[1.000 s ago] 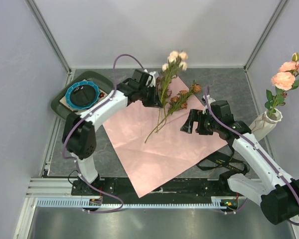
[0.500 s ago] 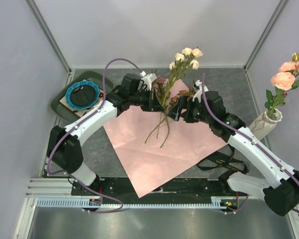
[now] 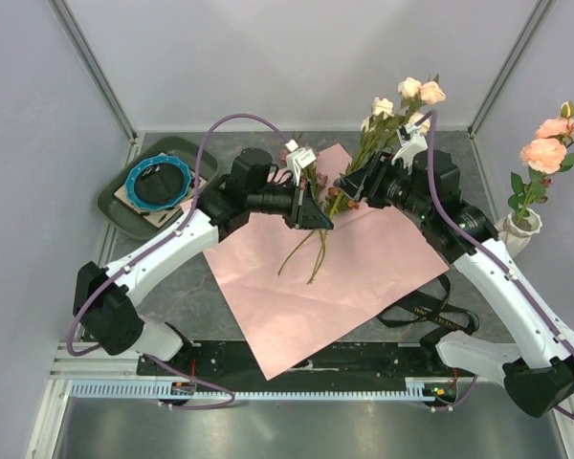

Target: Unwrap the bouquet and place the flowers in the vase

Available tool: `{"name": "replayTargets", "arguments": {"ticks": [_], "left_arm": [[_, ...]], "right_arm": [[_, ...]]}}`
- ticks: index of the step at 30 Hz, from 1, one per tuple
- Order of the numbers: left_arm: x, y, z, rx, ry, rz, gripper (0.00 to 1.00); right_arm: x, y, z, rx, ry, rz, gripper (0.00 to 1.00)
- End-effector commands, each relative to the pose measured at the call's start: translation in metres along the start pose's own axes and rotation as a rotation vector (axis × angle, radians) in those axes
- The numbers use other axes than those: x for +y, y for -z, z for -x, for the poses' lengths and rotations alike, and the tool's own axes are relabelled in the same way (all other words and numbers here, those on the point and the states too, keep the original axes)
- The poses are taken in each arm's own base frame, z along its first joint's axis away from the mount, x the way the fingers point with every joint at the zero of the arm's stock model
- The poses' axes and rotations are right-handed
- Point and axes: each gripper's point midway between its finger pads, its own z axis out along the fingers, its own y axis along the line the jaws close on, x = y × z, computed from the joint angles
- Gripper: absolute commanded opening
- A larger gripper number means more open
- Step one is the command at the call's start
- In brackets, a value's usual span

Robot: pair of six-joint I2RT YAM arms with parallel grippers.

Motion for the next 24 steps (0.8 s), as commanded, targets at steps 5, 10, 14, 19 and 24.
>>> {"name": "replayTargets", "arguments": {"ticks": [5, 10, 14, 19, 24], "left_arm": [[-0.051, 0.008, 0.001, -0.019, -0.116, -0.125, 0.02], [-0.063, 0.005, -0.005, 0.009, -0.121, -0.138, 0.02], [-0.058, 0.01, -0.002, 0.007, -0.117, -0.063, 0.36], [-0.066, 0.026, 0.007, -0.06, -0.163, -0.032, 0.71], [-0.068, 0.029, 0.007, -0.068, -0.159, -0.031, 0.72]], "right_arm": [[0.004, 0.025, -0.002, -0.002, -0.018, 0.0, 0.52], [0.002, 0.038, -0.003, -0.035, -0.046, -0.008, 0.0], [-0.002, 0.076, 0.026, -0.167, 0.015, -0.098, 0.0], [-0.048, 0.178, 0.101, -0.436, 0.254, -0.575, 0.0], [-0.072, 0.294, 0.162, -0.778, 0.341, -1.035, 0.0]]}}
